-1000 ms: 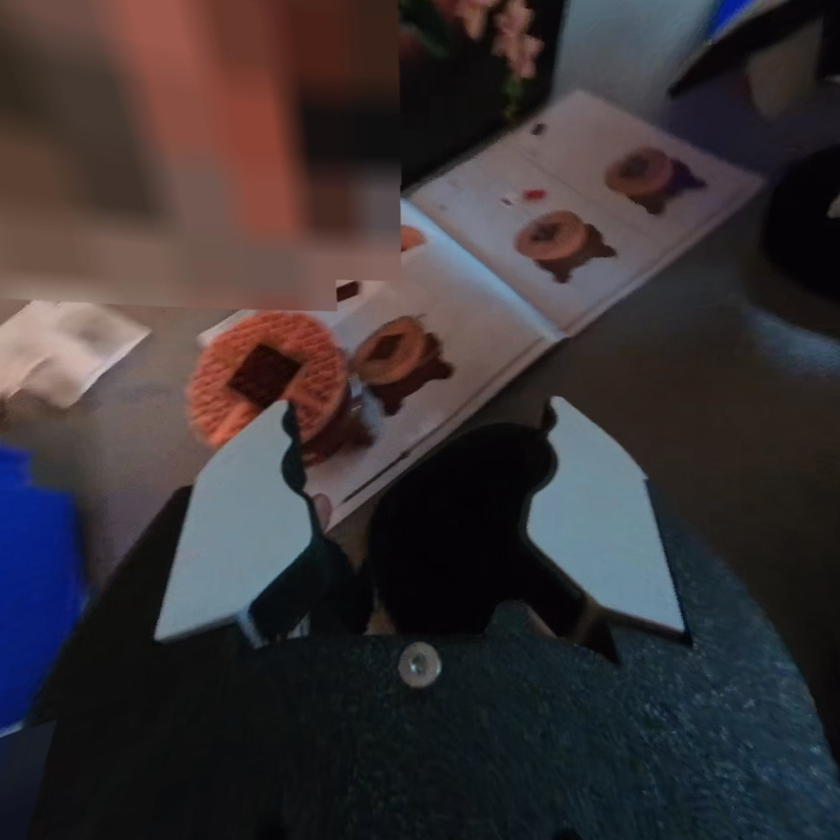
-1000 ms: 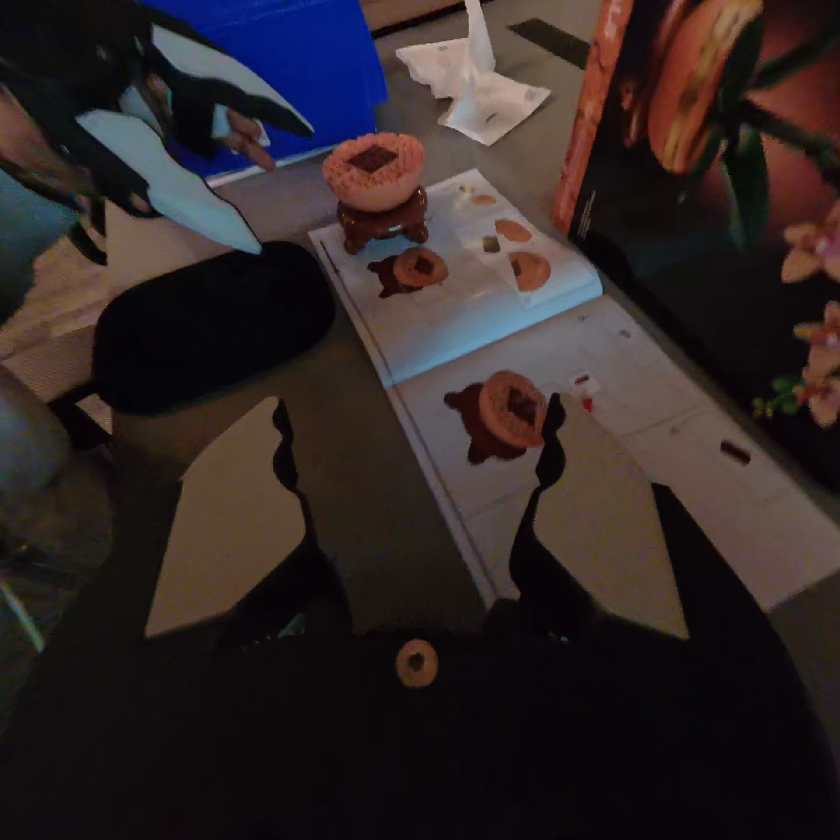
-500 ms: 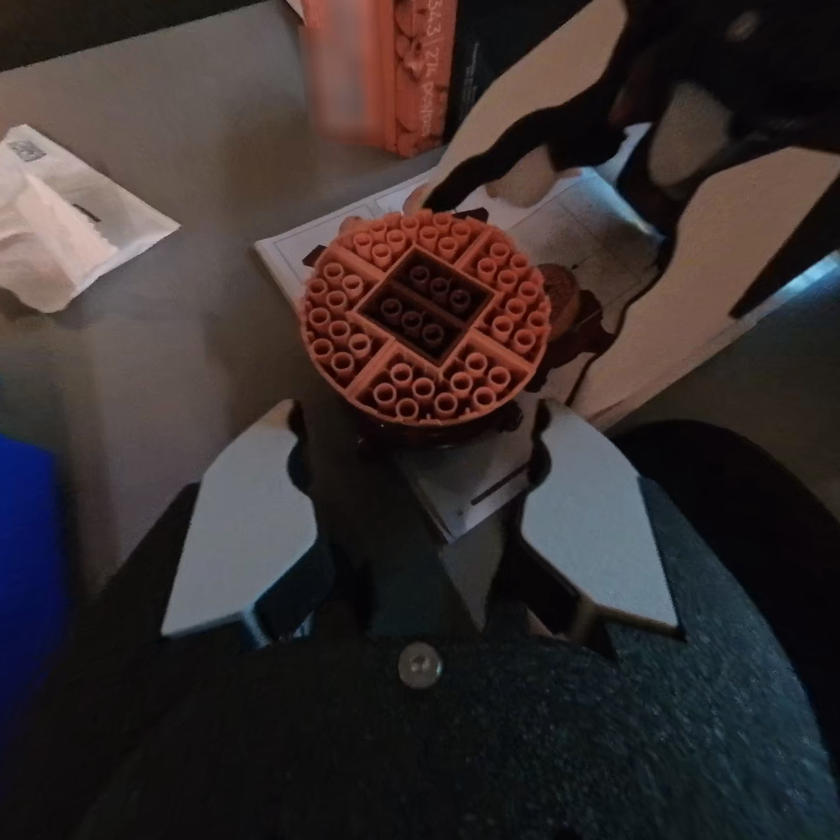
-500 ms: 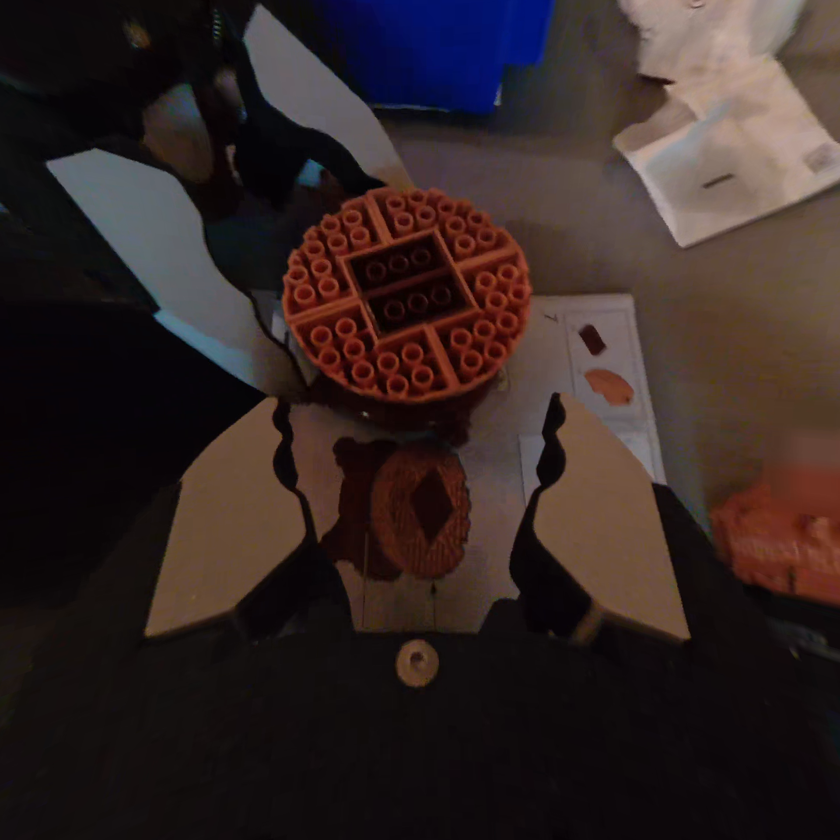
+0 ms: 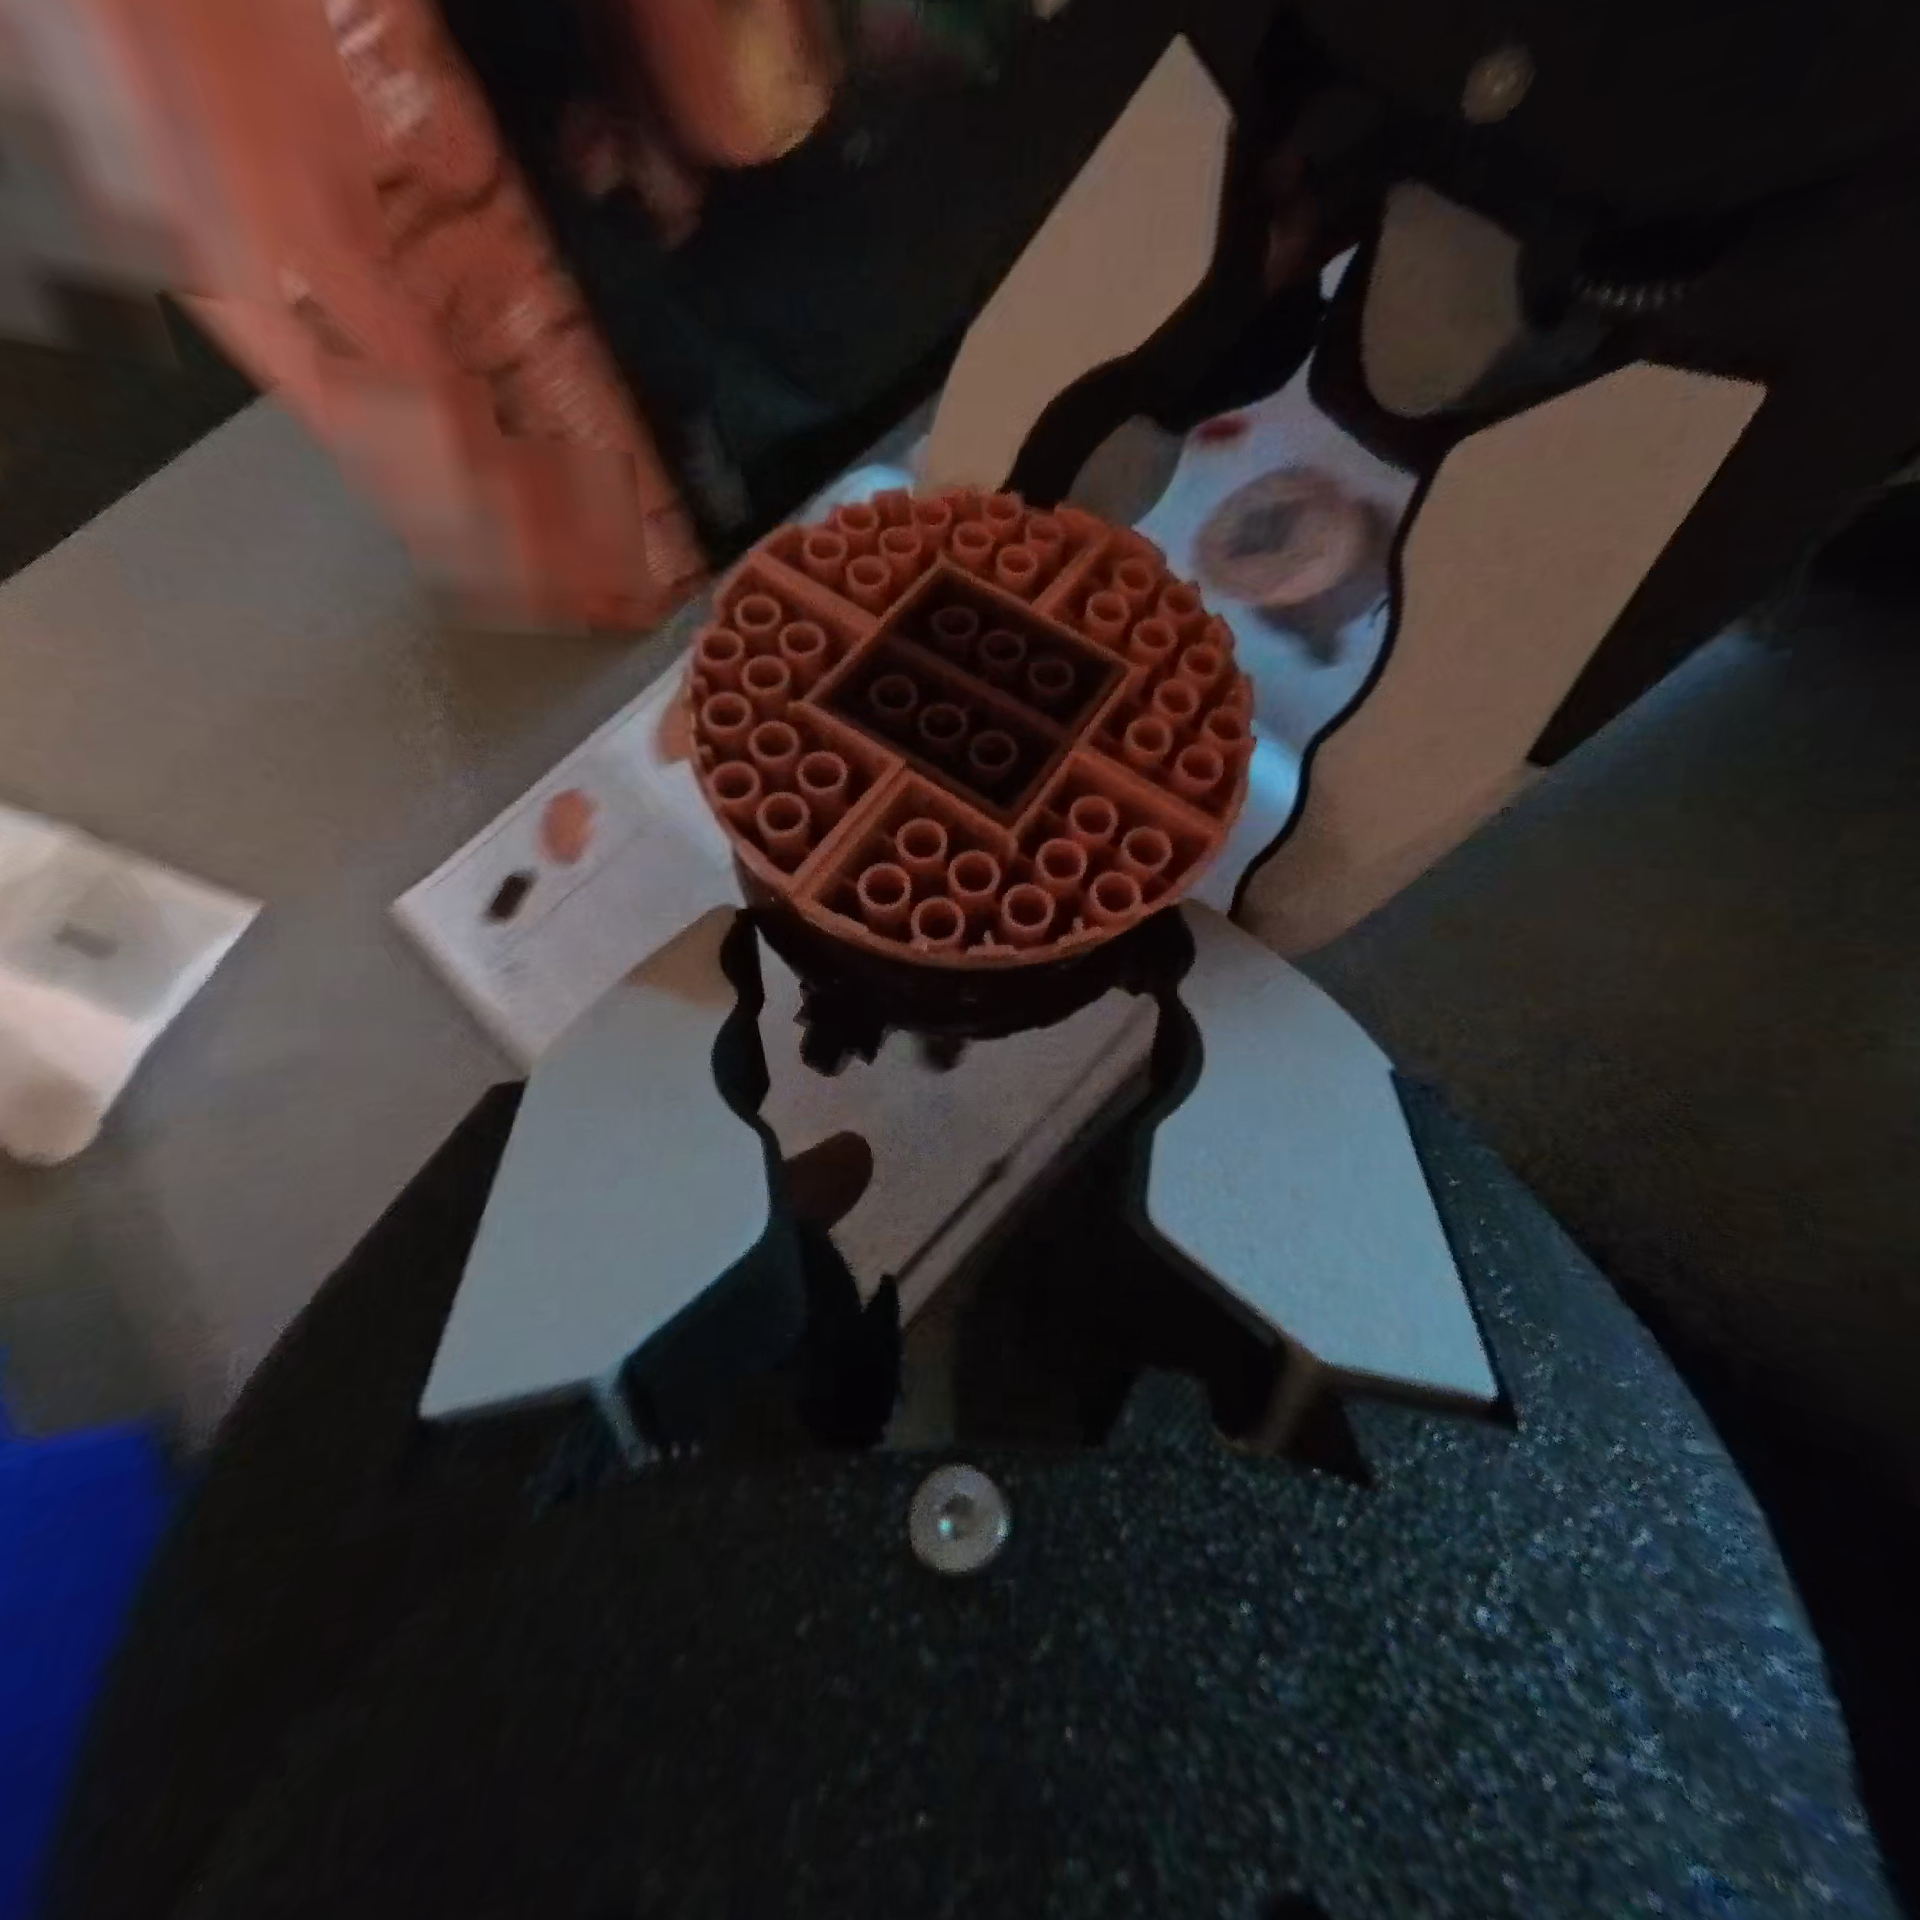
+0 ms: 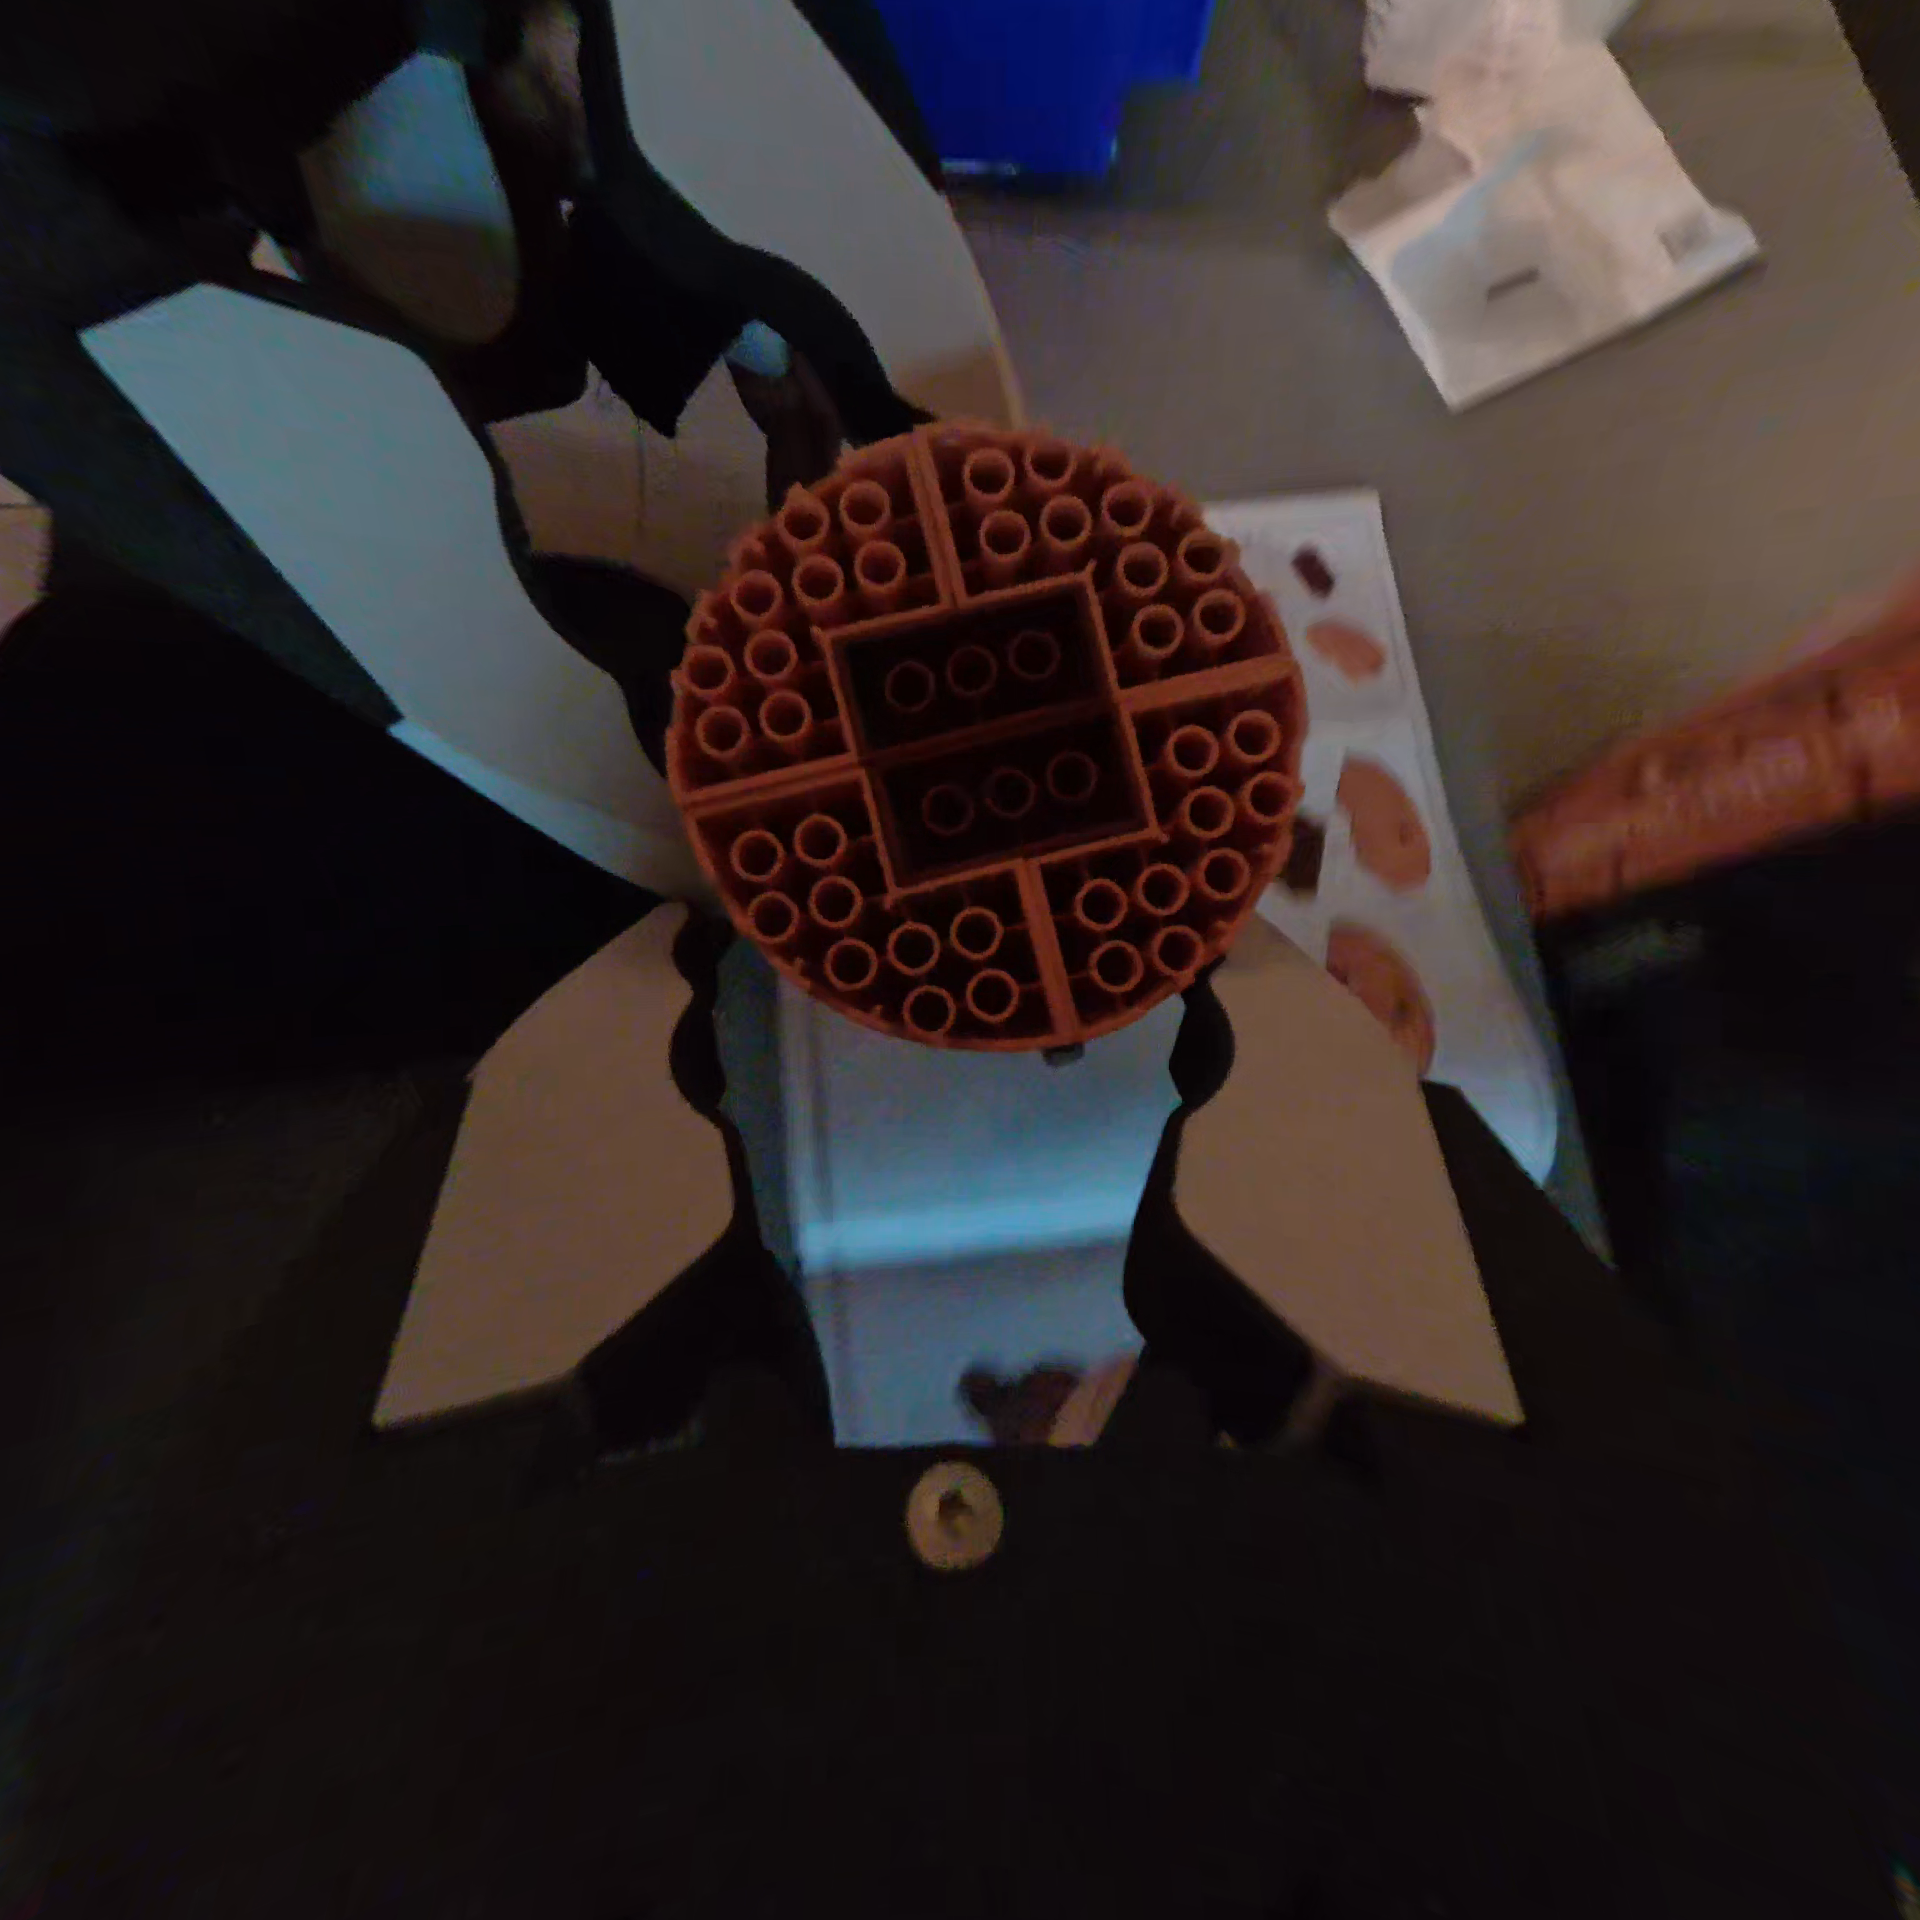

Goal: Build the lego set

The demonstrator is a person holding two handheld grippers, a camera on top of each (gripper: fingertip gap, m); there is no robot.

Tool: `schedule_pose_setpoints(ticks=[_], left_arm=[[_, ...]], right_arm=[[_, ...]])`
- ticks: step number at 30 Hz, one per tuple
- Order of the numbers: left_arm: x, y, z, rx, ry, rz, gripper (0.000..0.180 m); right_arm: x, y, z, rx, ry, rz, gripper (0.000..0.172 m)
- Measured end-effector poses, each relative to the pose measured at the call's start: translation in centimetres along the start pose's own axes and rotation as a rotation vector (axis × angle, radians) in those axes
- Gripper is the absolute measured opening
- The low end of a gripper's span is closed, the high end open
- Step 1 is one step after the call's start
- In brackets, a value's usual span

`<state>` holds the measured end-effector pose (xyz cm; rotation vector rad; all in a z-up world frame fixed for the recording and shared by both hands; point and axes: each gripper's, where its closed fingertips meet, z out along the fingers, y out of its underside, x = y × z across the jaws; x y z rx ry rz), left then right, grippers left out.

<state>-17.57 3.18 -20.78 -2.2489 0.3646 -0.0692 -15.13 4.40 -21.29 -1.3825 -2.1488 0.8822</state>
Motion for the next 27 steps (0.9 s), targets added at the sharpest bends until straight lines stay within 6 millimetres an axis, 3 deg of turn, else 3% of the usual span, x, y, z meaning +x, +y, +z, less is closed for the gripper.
schedule_pose_setpoints(ticks=[4, 7, 9, 11, 14, 15, 17, 19, 20, 21, 23, 24, 25, 27], left_arm=[[7.2, -2.0, 1.5, -0.005, 0.152, 0.029, 0.073], [11.6, -1.2, 3.0, -0.042, 0.21, 0.044, 0.073], [13.6, -0.3, 3.8, -0.07, 0.206, 0.039, 0.073], [14.4, 0.5, 4.5, -0.096, 0.176, 0.053, 0.073], [14.3, 1.0, 4.7, -0.11, 0.147, 0.032, 0.074], [14.3, 1.0, 4.6, -0.108, 0.146, 0.022, 0.075], [13.8, 1.3, 4.2, -0.117, 0.12, 0.019, 0.09], [13.4, 1.4, 3.5, -0.1, 0.106, 0.006, 0.098], [13.3, 1.4, 3.0, -0.085, 0.111, -0.012, 0.099], [13.2, 1.4, 2.5, -0.064, 0.124, -0.034, 0.1], [12.5, 1.1, 1.5, -0.004, 0.123, -0.081, 0.098], [11.9, 1.0, 1.0, 0.029, 0.113, -0.097, 0.096], [11.1, 0.8, 0.6, 0.057, 0.086, -0.116, 0.094], [9.4, 0.7, -0.2, 0.101, 0.031, -0.14, 0.091]], right_arm=[[-3.3, 5.1, -4.7, -0.016, 0.06, 0.128, 0.084], [-5.6, 8.8, -5.9, -0.019, 0.081, 0.17, 0.085], [-6.6, 10.6, -5.9, -0.039, 0.074, 0.155, 0.085], [-7.1, 11.6, -5.4, -0.05, 0.056, 0.145, 0.086], [-7.3, 11.4, -5.2, -0.009, 0.014, 0.134, 0.093], [-7.8, 11.3, -5.4, -0.004, -0.038, 0.148, 0.108], [-7.6, 11.7, -6.8, -0.035, -0.08, 0.167, 0.122], [-5.9, 11.8, -8.9, -0.025, -0.039, 0.174, 0.126], [-4.6, 11.6, -9.9, 0.004, -0.009, 0.186, 0.119], [-3.0, 11.2, -10.7, 0.047, 0.036, 0.211, 0.097], [0.8, 10.6, -11.7, 0.147, 0.147, 0.306, 0.036], [2.4, 10.5, -11.6, 0.177, 0.182, 0.356, 0.02], [3.5, 10.7, -11.1, 0.18, 0.203, 0.38, 0.01], [5.5, 12.2, -9.6, 0.085, 0.277, 0.368, 0.01]])
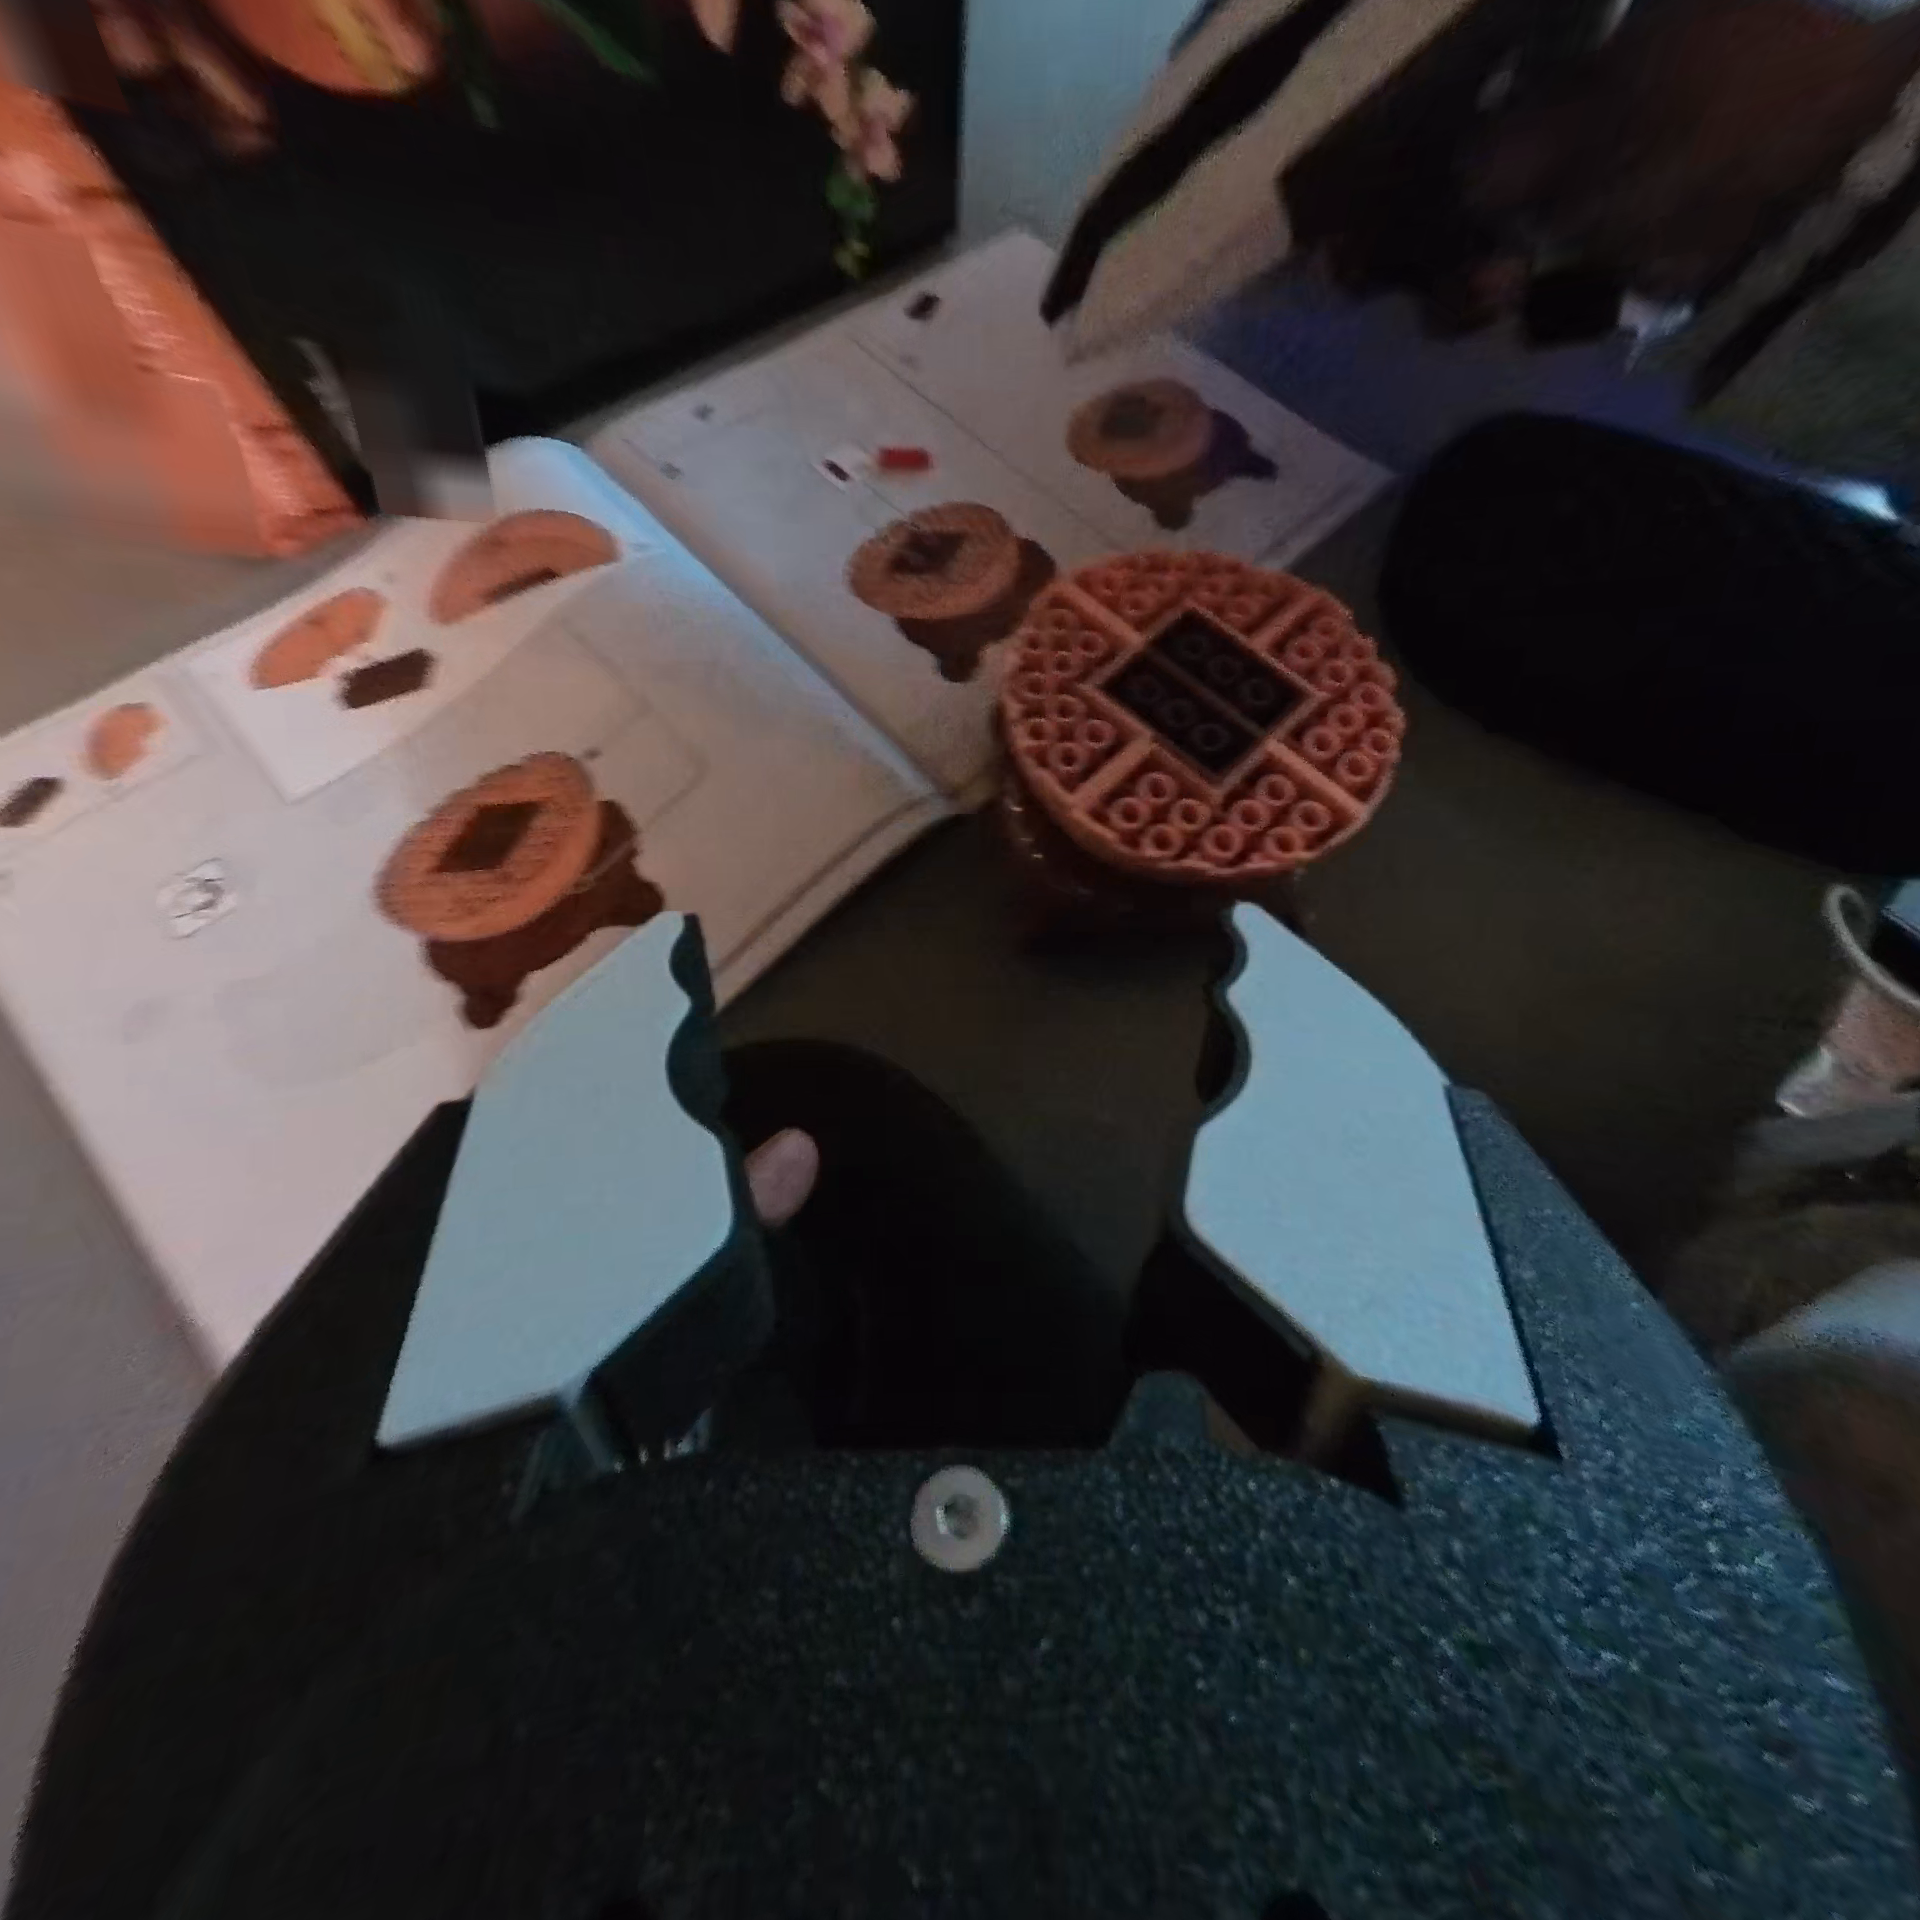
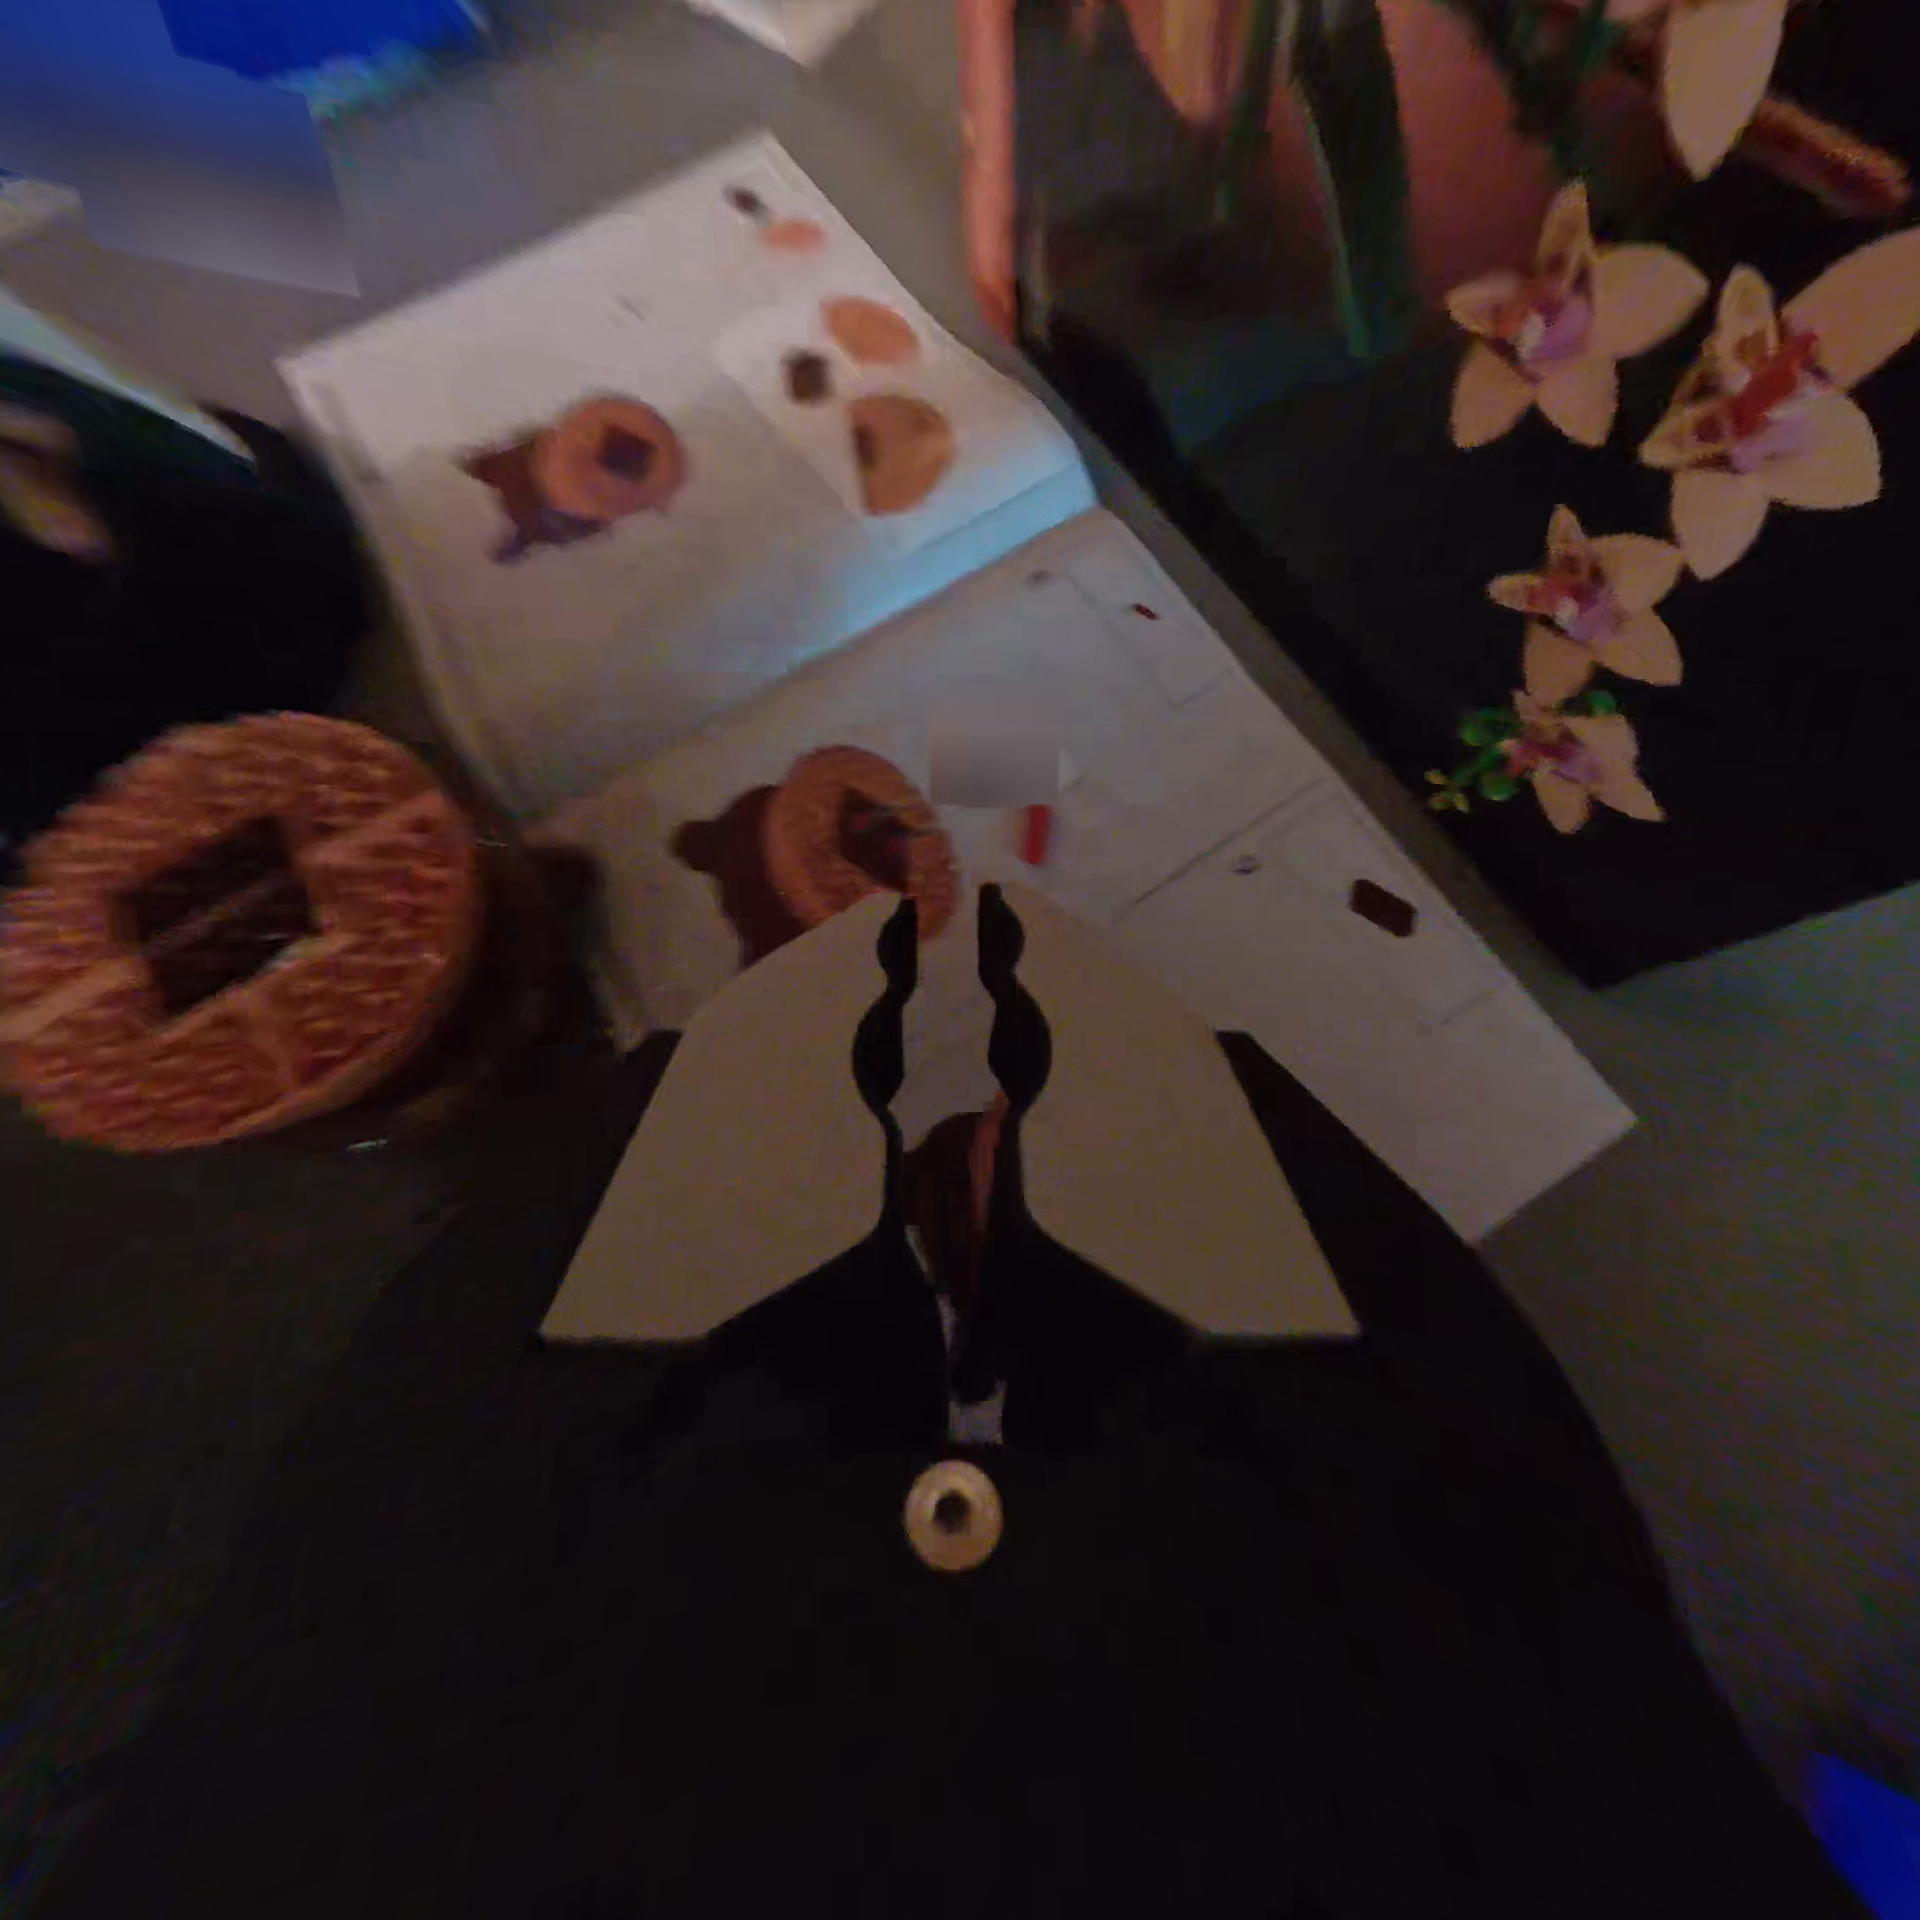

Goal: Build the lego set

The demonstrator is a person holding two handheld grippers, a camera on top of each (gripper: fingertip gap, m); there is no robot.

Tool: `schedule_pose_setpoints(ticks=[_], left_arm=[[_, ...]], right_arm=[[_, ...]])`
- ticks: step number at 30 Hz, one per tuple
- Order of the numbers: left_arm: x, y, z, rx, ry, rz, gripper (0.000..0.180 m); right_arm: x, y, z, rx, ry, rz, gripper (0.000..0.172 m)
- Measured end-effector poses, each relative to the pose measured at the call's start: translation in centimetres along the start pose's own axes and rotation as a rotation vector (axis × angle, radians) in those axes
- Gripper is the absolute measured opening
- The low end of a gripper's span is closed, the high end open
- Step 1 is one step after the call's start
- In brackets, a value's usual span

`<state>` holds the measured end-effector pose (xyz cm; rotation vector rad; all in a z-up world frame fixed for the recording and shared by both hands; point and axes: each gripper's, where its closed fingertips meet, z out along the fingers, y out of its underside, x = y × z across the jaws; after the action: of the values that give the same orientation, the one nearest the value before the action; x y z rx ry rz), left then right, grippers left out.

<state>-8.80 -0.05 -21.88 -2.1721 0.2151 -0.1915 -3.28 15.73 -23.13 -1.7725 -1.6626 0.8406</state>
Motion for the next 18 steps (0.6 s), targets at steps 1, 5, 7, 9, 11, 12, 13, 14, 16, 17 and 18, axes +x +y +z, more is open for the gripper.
schedule_pose_setpoints(ticks=[1, 5, 7, 9, 11, 12, 13, 14, 16, 17, 18], left_arm=[[-0.8, -0.2, -0.4, 0.022, -0.022, -0.008, 0.089], [-3.2, -0.1, -0.9, 0.066, -0.068, -0.057, 0.085], [-3.8, 0.1, -0.8, 0.075, -0.071, -0.063, 0.085], [-4.3, 0.0, -0.8, 0.084, -0.071, -0.063, 0.084], [-4.5, -0.2, -0.7, 0.094, -0.056, -0.063, 0.083], [-4.4, -0.4, -0.7, 0.103, -0.046, -0.058, 0.083], [-4.4, -0.6, -0.7, 0.118, -0.038, -0.05, 0.083], [-4.3, -1.0, -0.7, 0.137, -0.031, -0.04, 0.082], [-3.9, -1.9, -0.9, 0.183, 0.005, -0.025, 0.072], [-3.8, -2.6, -1.0, 0.216, 0.031, -0.038, 0.062], [-3.6, -3.5, -1.2, 0.259, 0.066, -0.069, 0.053]], right_arm=[[0.9, 0.7, 0.9, -0.055, 0.052, -0.033, 0.011], [1.9, 1.8, 3.4, -0.171, 0.114, -0.085, 0.019], [2.0, 1.4, 3.9, -0.162, 0.112, -0.078, 0.019], [2.2, 1.2, 4.2, -0.16, 0.115, -0.076, 0.017], [2.1, 1.0, 4.6, -0.153, 0.09, -0.072, 0.01], [1.8, 1.0, 4.7, -0.151, 0.063, -0.073, 0.003], [1.8, 0.9, 4.8, -0.149, 0.053, -0.073, 0.003], [1.7, 0.9, 4.7, -0.15, 0.035, -0.078, 0.002], [1.1, 0.1, 4.3, -0.093, -0.017, -0.112, 0.002], [0.4, -0.8, 3.7, -0.043, -0.046, -0.142, 0.002], [-0.6, -1.8, 2.9, 0.01, -0.081, -0.198, 0.002]])
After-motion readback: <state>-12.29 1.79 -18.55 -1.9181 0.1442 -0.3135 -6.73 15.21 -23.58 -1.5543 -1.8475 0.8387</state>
